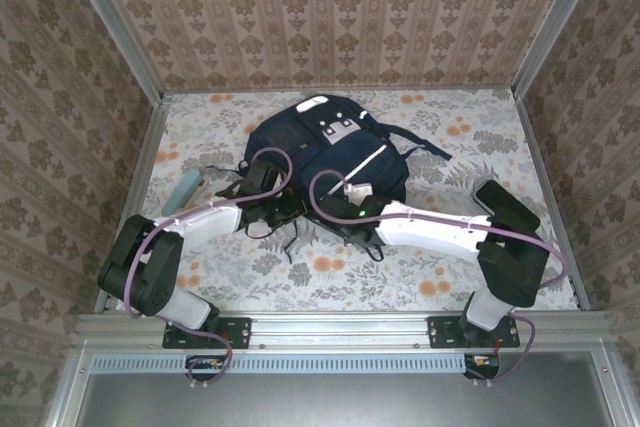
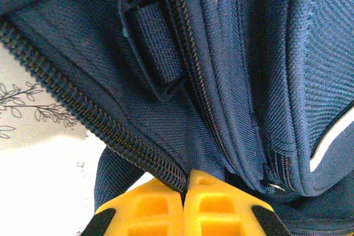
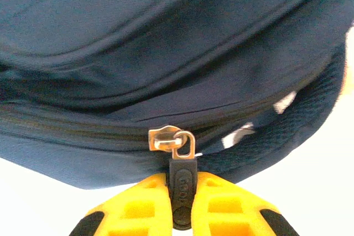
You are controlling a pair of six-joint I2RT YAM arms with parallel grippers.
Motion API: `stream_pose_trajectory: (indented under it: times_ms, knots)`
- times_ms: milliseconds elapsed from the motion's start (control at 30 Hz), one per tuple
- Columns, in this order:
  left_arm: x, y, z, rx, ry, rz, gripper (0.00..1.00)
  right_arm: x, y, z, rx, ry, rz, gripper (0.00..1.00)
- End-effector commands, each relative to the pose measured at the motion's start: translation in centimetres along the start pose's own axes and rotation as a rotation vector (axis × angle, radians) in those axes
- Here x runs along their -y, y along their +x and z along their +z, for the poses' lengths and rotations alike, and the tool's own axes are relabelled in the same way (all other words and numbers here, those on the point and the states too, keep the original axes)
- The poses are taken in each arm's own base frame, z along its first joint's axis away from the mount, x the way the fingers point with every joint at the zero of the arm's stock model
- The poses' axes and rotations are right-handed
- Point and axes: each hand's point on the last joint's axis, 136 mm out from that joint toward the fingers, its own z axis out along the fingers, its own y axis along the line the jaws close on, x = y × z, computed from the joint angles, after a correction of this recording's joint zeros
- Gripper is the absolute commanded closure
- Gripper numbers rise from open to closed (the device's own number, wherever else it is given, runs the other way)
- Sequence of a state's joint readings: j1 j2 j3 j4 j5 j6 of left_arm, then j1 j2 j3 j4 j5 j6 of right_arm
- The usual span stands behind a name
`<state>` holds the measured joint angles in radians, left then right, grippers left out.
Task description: Pack the student bag
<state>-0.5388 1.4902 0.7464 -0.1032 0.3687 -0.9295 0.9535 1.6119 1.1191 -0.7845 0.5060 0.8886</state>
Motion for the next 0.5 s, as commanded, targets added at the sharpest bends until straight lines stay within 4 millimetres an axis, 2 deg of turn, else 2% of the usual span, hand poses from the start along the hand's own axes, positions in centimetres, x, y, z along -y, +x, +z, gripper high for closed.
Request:
stream_pose_trajectory:
  times_ms: [0,100,167,200,367,467]
  knots:
    - [-1.6,-1.6,-1.0,0.055,-0.064,0.013,1.0,4.2,-0.2,0.6,-0.012,0.064,0.035,1.0]
    - [-1.8,-2.1,-1.2,0.062,-0.071,0.018,1.0,5.2,-0.3,1.6,-0.054,0.002,0.074,1.0]
    - [-1.9,-2.7,-1.5,0.071,-0.078,0.025,1.0,5.1,-0.6,1.7,-0.068,-0.041,0.064,1.0]
    - [-1.9,-2.9,-1.6,0.071,-0.086,0.035,1.0,4.5,-0.6,1.6,-0.083,-0.083,0.047,1.0]
    - [-3.0,-6.0,-3.0,0.129,-0.115,0.035,1.0,-1.0,-1.2,-0.4,-0.114,-0.396,-0.043,1.0]
    - [-3.5,-7.4,-3.8,0.154,-0.129,0.035,0.97,-2.2,-1.8,-1.1,-0.103,-0.462,-0.034,1.0]
